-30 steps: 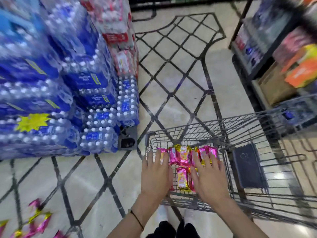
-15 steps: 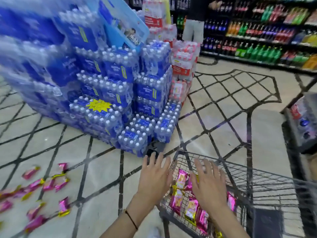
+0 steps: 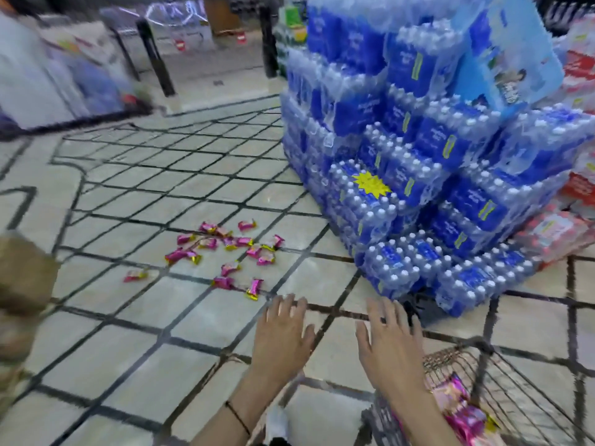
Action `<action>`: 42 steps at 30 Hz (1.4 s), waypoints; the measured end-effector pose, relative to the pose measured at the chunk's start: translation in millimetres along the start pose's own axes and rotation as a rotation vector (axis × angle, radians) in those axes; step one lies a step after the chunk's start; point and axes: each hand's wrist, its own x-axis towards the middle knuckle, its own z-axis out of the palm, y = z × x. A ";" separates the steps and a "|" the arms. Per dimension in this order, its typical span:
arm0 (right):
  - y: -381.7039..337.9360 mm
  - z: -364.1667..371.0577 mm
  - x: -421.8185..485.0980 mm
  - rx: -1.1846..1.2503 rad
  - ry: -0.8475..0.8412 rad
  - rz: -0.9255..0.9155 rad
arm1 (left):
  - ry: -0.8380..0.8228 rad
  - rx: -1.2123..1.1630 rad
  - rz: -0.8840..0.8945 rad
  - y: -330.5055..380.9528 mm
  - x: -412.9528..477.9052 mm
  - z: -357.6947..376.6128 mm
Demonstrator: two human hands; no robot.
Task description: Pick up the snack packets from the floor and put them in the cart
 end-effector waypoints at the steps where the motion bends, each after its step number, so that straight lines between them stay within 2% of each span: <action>1: -13.5 0.8 -0.1 0.005 0.002 -0.034 | 0.009 0.003 -0.050 -14.0 -5.6 -4.1; 10: -135.5 30.0 16.9 -0.032 -0.054 -0.250 | 0.075 -0.106 -0.417 -138.3 -31.8 -26.2; 16: -237.2 61.8 51.2 -0.053 -0.071 -0.306 | 0.031 -0.119 -0.522 -244.4 -26.5 -37.2; 21: -311.7 77.5 77.8 -0.033 -0.107 -0.283 | -0.015 -0.101 -0.512 -325.8 -6.1 -50.1; 31: -372.0 98.8 146.4 -0.069 -0.203 -0.227 | -0.036 -0.170 -0.539 -412.8 81.7 -51.3; 42: -438.9 165.2 318.5 0.014 -0.271 -0.223 | -0.104 -0.050 -0.483 -494.4 226.4 -14.7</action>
